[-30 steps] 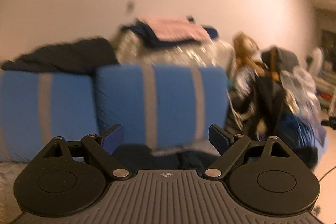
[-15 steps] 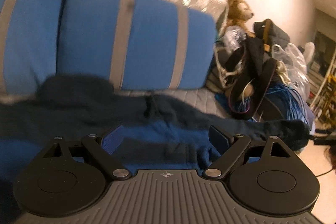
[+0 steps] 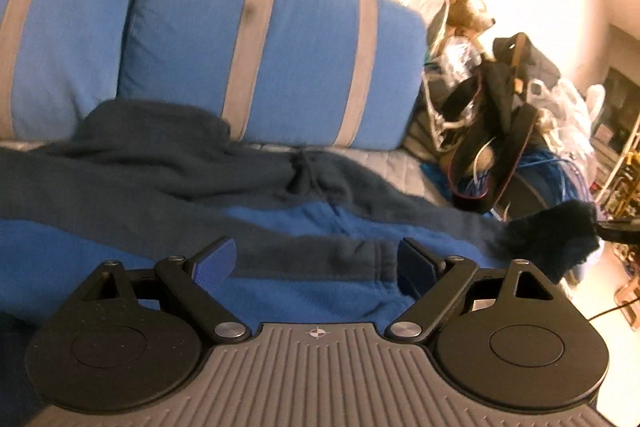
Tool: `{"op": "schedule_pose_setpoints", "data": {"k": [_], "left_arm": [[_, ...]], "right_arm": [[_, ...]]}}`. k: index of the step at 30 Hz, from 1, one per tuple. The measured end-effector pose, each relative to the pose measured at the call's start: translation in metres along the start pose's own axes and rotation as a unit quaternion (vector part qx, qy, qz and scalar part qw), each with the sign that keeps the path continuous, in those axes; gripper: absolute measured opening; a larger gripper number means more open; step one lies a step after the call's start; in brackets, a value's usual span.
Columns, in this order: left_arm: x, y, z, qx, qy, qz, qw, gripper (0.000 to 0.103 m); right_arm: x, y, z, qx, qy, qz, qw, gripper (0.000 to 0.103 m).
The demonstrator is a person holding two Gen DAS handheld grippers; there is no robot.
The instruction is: Fold clothes
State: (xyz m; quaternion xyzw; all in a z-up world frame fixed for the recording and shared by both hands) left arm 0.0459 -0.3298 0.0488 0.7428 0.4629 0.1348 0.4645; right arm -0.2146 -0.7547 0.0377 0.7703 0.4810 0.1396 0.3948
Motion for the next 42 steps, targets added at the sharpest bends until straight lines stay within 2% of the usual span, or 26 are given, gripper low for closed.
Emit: {"op": "schedule_pose_setpoints", "data": {"k": [4,13,32,42], "left_arm": [[0.001,0.003,-0.005,-0.015,0.004,0.002,0.9999,0.089],[0.012,0.004,-0.003,-0.011,0.015,-0.026,0.9995,0.089],[0.022,0.002,0.001,-0.001,0.057,-0.026,0.9980,0.089],[0.027,-0.003,0.006,0.016,0.063,-0.036,0.9972,0.089]], "right_arm": [[0.044,0.029,-0.007,-0.011,0.032,-0.021,0.999,0.008],[0.121,0.066,-0.010,-0.012,0.099,-0.031,0.995,0.008],[0.247,0.104,-0.010,-0.025,0.191,-0.085,0.977,0.008],[0.324,0.118,0.015,-0.015,0.216,-0.095,0.972,0.009]]}}
Point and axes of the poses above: each gripper's, at about its wrist camera, not at the fingertips, and z roughly the way its jaws point, x to its left, y to its top, the point moved 8 cm from there along z, roughly the way its jaws point, and after that the axes turned 5 degrees about y, right-handed, at the moved point
